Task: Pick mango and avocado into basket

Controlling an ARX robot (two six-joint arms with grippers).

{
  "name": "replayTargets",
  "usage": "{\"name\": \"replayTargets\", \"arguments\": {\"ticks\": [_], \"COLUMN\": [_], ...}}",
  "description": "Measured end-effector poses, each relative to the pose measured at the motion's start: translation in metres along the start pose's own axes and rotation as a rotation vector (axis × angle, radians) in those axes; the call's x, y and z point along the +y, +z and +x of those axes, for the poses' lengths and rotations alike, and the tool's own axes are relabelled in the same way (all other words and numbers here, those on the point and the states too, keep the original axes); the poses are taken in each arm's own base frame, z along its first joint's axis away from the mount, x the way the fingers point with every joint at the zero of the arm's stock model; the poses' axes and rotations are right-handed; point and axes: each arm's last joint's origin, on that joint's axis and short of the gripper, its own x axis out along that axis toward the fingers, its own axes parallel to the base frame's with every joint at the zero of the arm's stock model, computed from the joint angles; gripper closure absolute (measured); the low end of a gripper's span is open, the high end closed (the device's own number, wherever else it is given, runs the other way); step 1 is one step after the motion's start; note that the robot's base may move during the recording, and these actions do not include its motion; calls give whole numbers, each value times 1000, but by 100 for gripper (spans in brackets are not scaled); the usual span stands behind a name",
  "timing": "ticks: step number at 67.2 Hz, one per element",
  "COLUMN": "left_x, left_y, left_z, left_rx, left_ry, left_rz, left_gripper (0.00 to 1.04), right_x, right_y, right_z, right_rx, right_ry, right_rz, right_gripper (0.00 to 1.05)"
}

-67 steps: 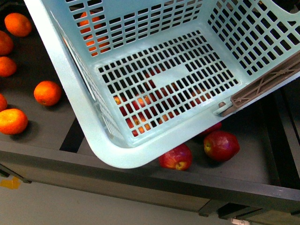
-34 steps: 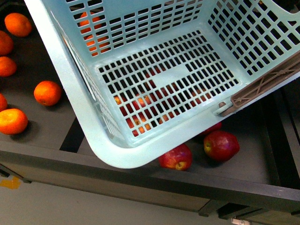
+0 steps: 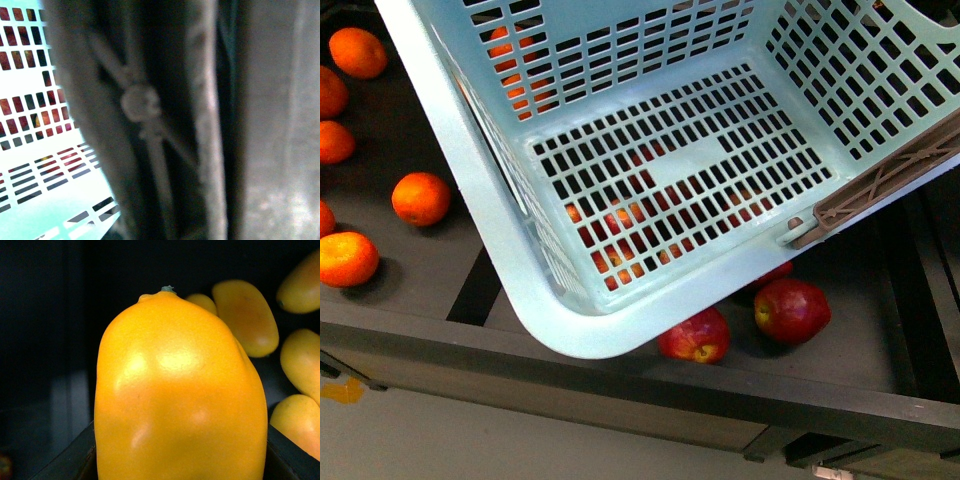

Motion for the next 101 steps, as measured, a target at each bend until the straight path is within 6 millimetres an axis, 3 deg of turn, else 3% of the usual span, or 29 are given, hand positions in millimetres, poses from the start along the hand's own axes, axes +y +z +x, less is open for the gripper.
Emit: {"name": "replayTargets", "arguments": {"ticks": [8,17,24,33,45,59,65,79,86,93,101], "left_x": [0,0,0,0,0,0,0,0,0,0,0], "left_y": [0,0,0,0,0,0,0,0,0,0,0], "left_z": [0,0,0,0,0,0,0,0,0,0,0], "left_rx": [-2,0,0,-1,-1,0,0,-3,-1,3,2], "left_ry": [0,0,0,0,0,-1,-1,1,0,-2,0], "left_rz": [0,0,0,0,0,0,-1,1,0,3,3], "left_gripper": [91,91,91,91,91,91,91,91,91,91,91], "right_x": [27,93,127,169,221,268,283,296,297,294,285], "right_y": [15,48,60,66,58,55,53,49,46,48,55], "right_z": [-38,-99,-120,-131,-128,-121,-118,-110,-106,-106,-113], "right_rx": [-58,-208,-296,-367,-360,-353,-342,-323,-309,-317,-347], "right_ry": [69,177,224,282,354,413,435,428,424,400,364], "right_rz": [-24,-106,-157,-200,-229,-266,-275,-272,-259,-225,-170], "right_gripper": [46,46,46,46,46,46,46,46,32,9,9]}}
